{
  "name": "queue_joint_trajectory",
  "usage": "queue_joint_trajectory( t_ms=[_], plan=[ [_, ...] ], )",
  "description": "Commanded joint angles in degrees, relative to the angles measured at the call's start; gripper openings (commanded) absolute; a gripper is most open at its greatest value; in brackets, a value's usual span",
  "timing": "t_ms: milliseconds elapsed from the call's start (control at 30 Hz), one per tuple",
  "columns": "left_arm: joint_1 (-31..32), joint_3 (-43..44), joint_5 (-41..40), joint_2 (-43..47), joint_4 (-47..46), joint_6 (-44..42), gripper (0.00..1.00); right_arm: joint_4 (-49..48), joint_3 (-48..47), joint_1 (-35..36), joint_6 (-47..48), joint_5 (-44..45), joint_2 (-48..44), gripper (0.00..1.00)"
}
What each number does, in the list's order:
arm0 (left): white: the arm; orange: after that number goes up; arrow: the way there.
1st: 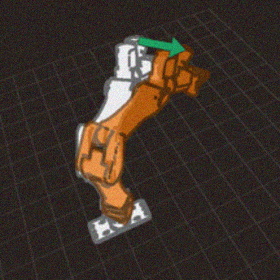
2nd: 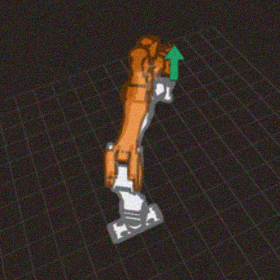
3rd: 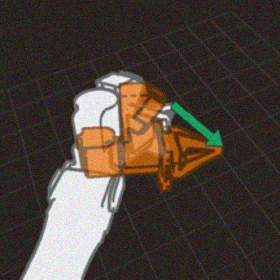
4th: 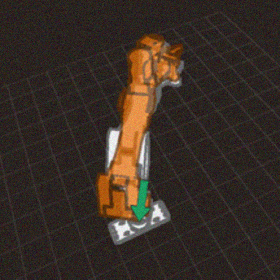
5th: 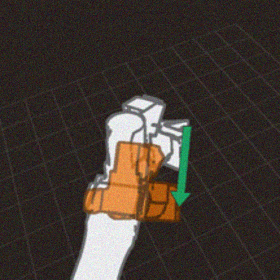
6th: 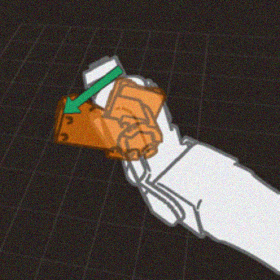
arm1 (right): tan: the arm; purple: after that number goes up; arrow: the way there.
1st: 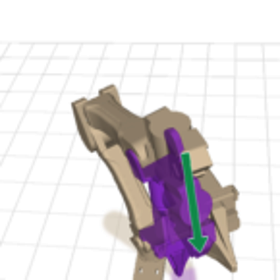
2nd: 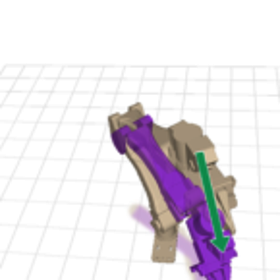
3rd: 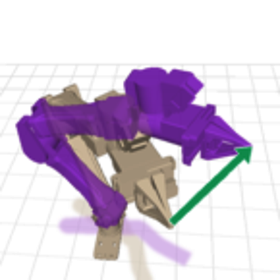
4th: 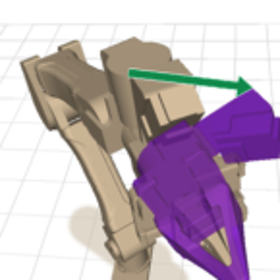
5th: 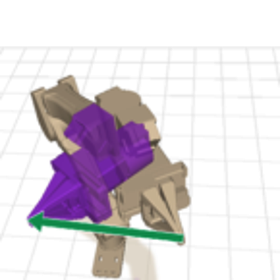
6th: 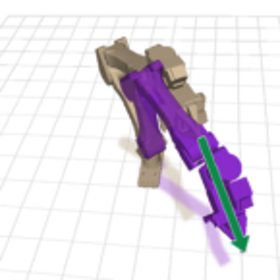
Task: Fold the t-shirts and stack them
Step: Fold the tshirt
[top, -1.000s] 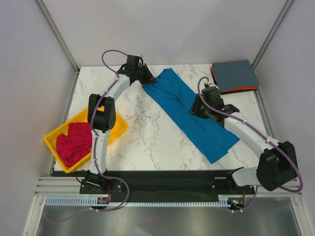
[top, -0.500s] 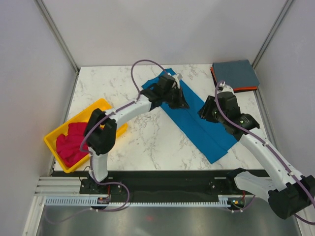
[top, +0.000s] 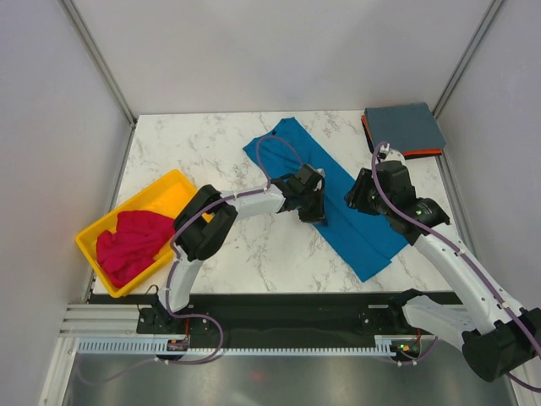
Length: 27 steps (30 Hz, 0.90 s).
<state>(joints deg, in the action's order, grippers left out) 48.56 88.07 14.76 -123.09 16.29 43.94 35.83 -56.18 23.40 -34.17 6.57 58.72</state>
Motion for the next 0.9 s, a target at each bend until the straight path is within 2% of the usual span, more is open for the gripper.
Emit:
queue_joint_trajectory(
  t_ms=[0,233,533,867],
  plan=[
    [-0.1,-1.1,-2.7,-1.1,-0.7,1.4,0.04,0.4,-1.6,-0.3,0.9,1.9,-0.1,0.46],
    [-0.2,-2.6,-7.7,-1.5,4.9,0.7,0.04,0.6,-1.4,-0.3,1.0,2.2,-0.2,0.46],
    [-1.5,-12.5,-12.8,5.7,8.2,0.1,0.04,0.5,-0.2,-0.3,1.8,1.6,0.7,0.47],
    [-8.9,-23.8,-13.9,14.1,9.7,-1.8,0.04,-0.9,2.7,-0.4,2.1,0.5,2.0,0.47]
  ],
)
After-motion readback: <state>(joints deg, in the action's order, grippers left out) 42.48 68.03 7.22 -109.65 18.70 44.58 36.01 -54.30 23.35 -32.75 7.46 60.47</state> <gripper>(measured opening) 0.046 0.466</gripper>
